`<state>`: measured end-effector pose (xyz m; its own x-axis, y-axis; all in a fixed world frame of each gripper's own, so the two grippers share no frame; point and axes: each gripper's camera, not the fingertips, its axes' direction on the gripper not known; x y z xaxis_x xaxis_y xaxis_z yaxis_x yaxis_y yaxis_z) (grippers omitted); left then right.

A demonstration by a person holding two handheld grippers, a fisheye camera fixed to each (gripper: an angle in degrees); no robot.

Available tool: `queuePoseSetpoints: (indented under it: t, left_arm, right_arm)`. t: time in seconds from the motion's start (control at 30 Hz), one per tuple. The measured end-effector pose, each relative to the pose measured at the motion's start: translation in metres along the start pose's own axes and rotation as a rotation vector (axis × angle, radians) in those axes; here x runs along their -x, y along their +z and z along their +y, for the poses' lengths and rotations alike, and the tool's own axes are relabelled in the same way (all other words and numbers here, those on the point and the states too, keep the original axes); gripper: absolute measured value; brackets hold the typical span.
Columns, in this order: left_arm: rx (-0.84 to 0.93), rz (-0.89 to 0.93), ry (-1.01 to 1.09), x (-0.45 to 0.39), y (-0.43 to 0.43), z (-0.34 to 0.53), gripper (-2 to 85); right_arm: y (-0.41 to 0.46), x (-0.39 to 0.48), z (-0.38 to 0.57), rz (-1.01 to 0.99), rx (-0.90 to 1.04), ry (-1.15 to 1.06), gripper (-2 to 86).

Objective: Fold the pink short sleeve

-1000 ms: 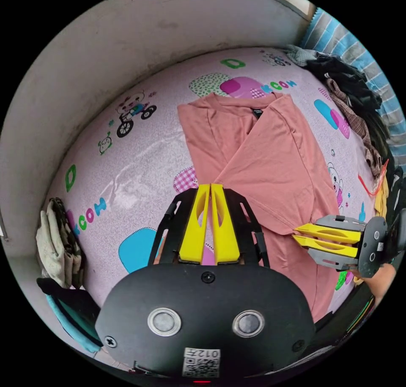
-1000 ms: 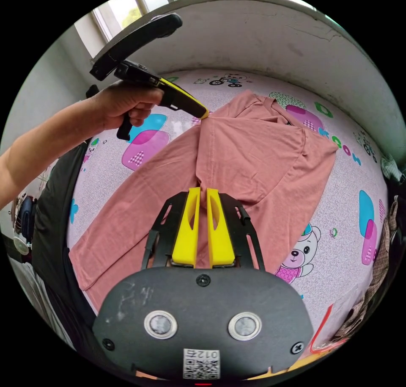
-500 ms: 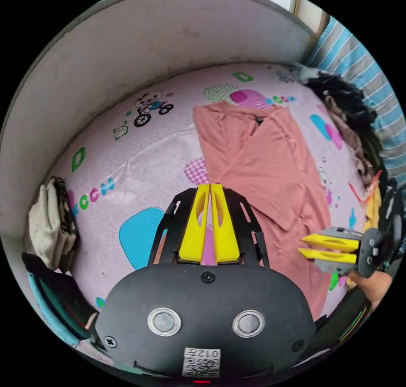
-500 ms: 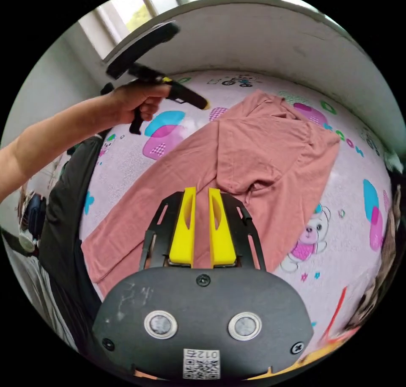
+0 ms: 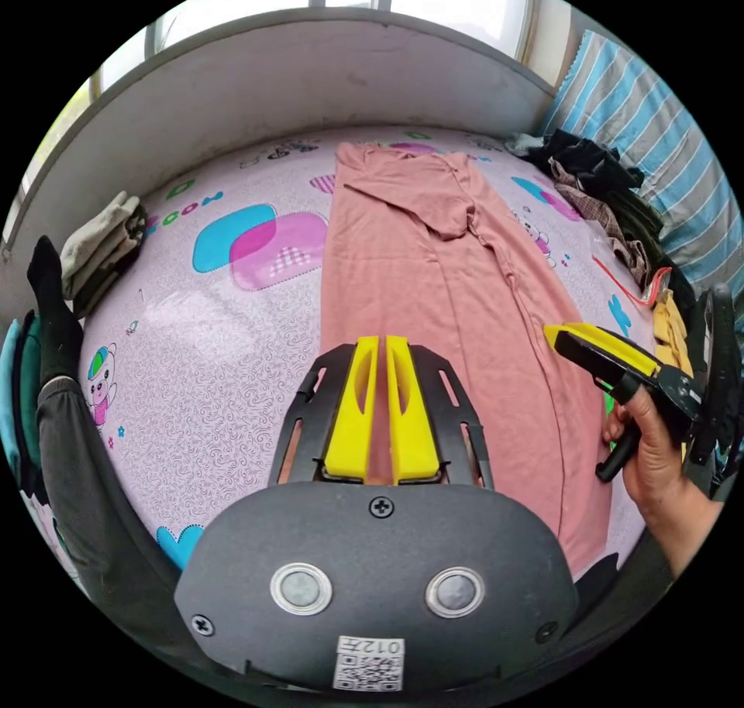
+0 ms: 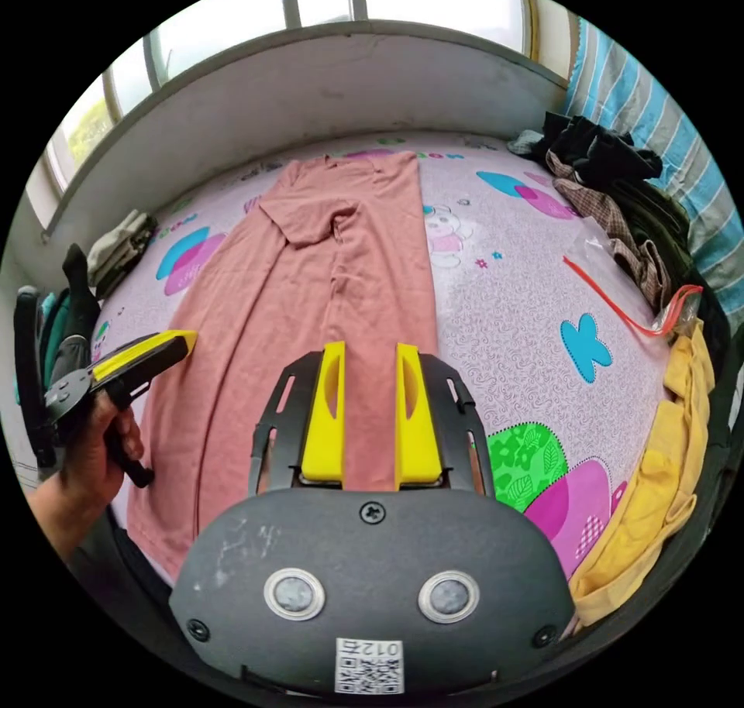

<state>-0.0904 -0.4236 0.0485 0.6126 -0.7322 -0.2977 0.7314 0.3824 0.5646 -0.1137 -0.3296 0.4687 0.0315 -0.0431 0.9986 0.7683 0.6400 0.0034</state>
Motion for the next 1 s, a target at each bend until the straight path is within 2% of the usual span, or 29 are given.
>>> queuePoseSetpoints:
  t: [0.17, 0.5, 0.6, 0.7, 0.83, 0.87, 1.0]
  left_arm:
    - [-0.001, -0.003, 0.001, -0.001, 0.017, 0.021, 0.1]
    - [0.033, -0.043, 0.077, -0.013, 0.044, 0.066, -0.1]
    - [-0.010, 0.033, 0.012, -0.011, 0.031, 0.096, -0.1]
    - [-0.032, -0.010, -0.034, -0.017, 0.025, 0.132, -0.2]
    - [0.029, -0.086, -0.028, -0.022, 0.042, 0.172, -0.1]
    - [-0.001, -0.076, -0.033, -0.021, 0.041, 0.178, -0.1]
    - [0.019, -0.085, -0.035, -0.023, 0.055, 0.190, -0.1]
  right_arm:
    - [-0.004, 0.008, 0.014, 0.039, 0.009, -0.040, 10.0]
    - [-0.023, -0.004, 0.046, -0.062, 0.036, -0.026, 9.3]
    - [-0.052, -0.002, 0.071, -0.070, -0.034, -0.028, 8.6]
    - [-0.075, 0.006, 0.105, -0.036, -0.097, 0.017, 9.5]
    - [-0.066, 0.020, 0.149, 0.028, -0.021, 0.014, 11.7]
    - [-0.062, 0.020, 0.153, 0.047, -0.004, 0.015, 11.9]
    - [-0.068, -0.001, 0.167, -0.034, -0.007, 0.055, 8.1]
